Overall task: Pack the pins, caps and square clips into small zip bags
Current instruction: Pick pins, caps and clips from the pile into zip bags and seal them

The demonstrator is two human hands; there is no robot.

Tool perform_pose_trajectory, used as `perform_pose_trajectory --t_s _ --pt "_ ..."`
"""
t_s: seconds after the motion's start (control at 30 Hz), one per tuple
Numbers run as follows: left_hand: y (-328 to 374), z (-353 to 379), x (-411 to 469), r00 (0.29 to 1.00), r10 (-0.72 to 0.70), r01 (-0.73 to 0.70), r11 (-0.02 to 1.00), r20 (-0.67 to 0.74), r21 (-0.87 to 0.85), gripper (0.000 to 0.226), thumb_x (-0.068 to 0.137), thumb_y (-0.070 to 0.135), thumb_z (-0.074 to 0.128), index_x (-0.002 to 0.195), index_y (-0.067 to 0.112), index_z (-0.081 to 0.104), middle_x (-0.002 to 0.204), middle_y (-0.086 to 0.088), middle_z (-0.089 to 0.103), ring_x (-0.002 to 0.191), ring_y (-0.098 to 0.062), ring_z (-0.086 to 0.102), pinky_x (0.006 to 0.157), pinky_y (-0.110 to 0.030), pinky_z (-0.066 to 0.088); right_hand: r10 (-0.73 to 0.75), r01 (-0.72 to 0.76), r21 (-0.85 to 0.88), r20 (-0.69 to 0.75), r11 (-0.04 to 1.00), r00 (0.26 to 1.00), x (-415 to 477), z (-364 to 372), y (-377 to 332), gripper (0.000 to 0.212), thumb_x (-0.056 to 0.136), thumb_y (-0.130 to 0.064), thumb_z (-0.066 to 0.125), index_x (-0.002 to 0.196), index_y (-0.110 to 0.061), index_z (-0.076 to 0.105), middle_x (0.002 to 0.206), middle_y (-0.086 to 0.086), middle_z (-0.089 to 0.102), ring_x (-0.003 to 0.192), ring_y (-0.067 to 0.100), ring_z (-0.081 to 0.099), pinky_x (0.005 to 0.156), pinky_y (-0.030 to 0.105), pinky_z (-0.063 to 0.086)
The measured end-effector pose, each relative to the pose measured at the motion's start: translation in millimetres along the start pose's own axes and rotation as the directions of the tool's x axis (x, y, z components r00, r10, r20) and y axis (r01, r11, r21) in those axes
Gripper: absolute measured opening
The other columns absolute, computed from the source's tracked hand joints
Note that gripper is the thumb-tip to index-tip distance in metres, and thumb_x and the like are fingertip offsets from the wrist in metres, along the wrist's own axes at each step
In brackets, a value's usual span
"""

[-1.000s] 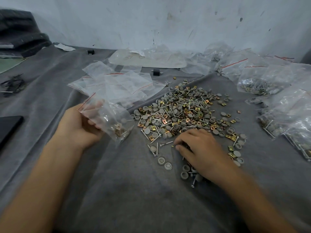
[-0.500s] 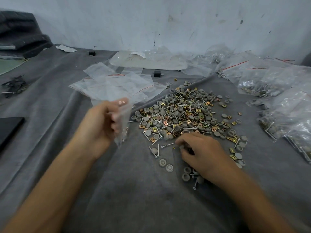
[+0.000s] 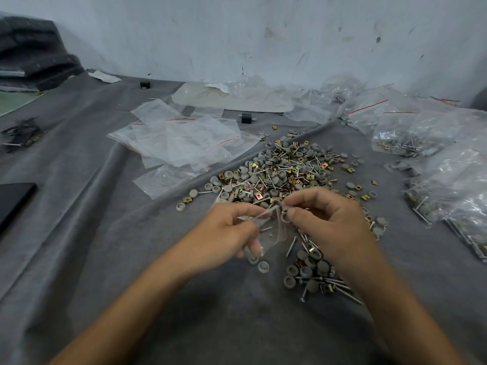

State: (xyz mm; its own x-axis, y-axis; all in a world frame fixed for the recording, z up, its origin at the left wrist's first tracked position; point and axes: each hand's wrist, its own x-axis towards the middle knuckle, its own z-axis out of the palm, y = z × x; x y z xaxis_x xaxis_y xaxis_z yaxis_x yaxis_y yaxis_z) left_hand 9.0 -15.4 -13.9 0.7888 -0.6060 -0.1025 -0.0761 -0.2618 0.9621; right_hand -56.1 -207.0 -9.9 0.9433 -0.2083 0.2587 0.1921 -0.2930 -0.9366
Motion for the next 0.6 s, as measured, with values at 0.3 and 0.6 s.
perform_pose_trajectory --t_s 0.3,0.6 --pt "3.0 -1.2 1.7 0.997 -0.057 0.048 0.989 -0.056 -0.142 0.034 0.092 0.006 0.052 0.104 0.028 0.076 0.065 -0.009 0.070 0.045 -0.005 0.049 0.044 -0.015 0.039 -0.083 0.082 0.037 0.036 0.996 0.996 -4.8 10.1 -1.4 0.022 0.090 -0.005 0.073 0.093 -0.027 0.075 0.091 -0.006 0.077 0.083 0.008 0.073 0.072 0.018 0.056" --pt "2.1 -23.9 5.5 0.975 -0.035 -0.019 0.971 -0.220 -0.237 0.035 0.086 0.010 0.054 0.101 0.030 0.079 0.062 -0.005 0.067 0.044 -0.010 0.046 0.043 -0.017 0.039 -0.101 0.105 -0.087 0.045 0.991 0.994 -2.8 2.0 0.7 0.019 0.090 -0.012 0.074 0.091 -0.031 0.074 0.085 -0.009 0.073 0.075 0.002 0.066 0.065 0.015 0.051"
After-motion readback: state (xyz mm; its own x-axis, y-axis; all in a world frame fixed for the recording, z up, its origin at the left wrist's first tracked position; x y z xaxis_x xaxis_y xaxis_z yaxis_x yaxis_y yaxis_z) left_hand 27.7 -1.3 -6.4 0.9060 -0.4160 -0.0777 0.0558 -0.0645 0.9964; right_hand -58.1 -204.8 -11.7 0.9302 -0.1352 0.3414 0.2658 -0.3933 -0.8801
